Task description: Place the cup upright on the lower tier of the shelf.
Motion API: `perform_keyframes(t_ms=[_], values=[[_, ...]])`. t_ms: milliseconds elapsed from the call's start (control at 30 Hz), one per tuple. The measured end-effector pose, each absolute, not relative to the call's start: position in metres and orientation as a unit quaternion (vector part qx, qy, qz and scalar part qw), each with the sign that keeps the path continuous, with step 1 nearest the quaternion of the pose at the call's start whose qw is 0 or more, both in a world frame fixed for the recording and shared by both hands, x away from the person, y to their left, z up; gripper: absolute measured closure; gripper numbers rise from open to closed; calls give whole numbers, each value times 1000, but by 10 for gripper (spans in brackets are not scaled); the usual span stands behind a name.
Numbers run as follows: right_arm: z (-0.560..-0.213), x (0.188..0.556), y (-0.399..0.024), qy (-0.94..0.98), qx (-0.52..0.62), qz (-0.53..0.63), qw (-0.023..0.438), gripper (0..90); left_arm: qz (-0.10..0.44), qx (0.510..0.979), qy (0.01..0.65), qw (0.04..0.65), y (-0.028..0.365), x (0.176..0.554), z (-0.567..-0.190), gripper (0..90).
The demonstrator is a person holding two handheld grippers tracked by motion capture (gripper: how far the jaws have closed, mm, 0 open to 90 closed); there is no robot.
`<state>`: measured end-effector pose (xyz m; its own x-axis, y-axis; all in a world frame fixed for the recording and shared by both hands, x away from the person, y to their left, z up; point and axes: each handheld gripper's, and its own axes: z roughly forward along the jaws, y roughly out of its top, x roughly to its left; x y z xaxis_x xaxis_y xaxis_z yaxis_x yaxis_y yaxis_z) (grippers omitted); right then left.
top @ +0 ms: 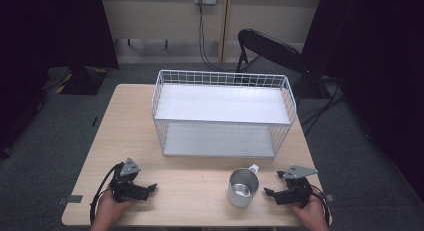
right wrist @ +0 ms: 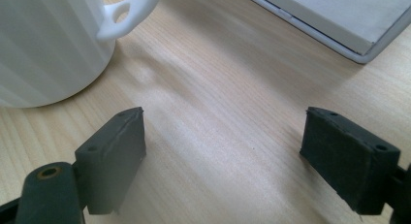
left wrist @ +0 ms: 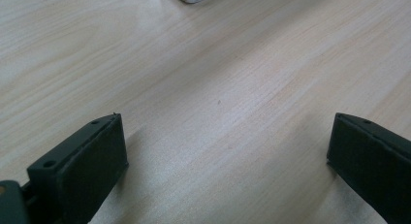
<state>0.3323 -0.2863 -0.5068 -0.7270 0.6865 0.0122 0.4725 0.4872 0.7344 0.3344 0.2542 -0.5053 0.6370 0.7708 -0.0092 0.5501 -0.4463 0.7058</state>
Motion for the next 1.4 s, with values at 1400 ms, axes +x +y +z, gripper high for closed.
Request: perform_keyframes(t_ms=[1400], values=[[-408,315,-248,849,280,435,104,172,159,835,395,347,254,334,-505,0]])
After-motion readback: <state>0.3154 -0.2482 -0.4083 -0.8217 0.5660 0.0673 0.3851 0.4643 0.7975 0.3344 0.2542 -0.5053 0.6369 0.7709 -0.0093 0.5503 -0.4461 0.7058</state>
